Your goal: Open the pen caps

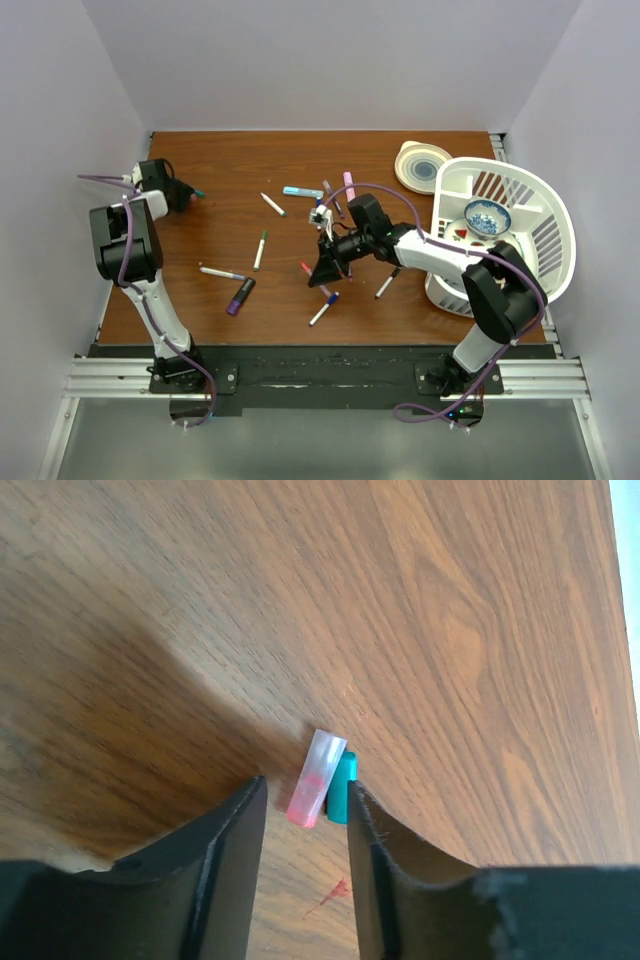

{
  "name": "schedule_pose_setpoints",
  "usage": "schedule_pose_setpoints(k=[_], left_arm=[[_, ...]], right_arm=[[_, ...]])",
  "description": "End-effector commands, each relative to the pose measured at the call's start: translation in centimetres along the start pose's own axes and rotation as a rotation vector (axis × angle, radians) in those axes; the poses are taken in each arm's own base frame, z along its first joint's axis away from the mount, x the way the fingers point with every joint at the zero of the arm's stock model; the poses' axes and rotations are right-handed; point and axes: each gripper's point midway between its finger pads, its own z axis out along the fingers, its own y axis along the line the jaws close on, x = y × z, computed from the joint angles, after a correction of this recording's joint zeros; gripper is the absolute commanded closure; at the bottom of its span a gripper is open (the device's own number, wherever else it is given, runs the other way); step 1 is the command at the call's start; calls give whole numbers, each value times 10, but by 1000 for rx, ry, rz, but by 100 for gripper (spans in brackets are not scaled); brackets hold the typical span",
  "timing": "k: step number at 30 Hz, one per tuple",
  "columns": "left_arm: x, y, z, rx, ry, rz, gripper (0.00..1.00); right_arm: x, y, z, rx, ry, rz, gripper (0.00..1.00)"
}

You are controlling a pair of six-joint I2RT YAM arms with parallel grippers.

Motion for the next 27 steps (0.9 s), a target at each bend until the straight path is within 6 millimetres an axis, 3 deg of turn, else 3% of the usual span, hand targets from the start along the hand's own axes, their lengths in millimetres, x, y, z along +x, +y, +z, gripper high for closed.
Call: schedule_pose_setpoints(k=[1,3,8,12,13,14,15,17,18,20,21,22,24,26,27], left_arm=[[15,22,4,-65,76,30,55],[10,22,0,-62,71,32,53],[-19,3,-32,-4,12,48,49],[-36,-32,-80,163,-30,88,39],[-36,-40,-89,210,-34,111,32],[-36,-62,-104,333,-37,142,30],[-32,-69,-122,391,-38,159,29],[-24,-87,-147,518,-19,208,25],[-21,-90,-164,552,-27,226,25],[-14,-93,-183,608,-19,290,21],[-11,-93,-200,633,-41,339,21],[-8,-92,-210,643,-47,367,18],[2,-84,-233,652,-69,415,17],[9,-74,-244,645,-112,480,15],[21,-67,-257,658,-132,511,12]], right_arm=[[-27,12,-10,-13,-53,-84,100],[-27,11,-11,-9,-52,-94,100],[-25,-3,-13,66,-32,-122,100],[-32,-29,-20,227,-4,-170,100],[-29,-37,-21,258,16,-154,100],[-31,-50,-24,327,31,-160,100],[-42,-54,-24,356,28,-173,100],[-34,-73,-21,403,96,-148,100],[-54,-80,-22,445,87,-175,100],[-40,-100,-14,476,189,-149,100],[-59,-105,-16,529,198,-174,100],[-62,-113,-12,547,218,-180,100],[-81,-129,2,575,234,-207,99],[-88,-142,5,630,262,-214,99],[-98,-151,16,641,262,-227,98]])
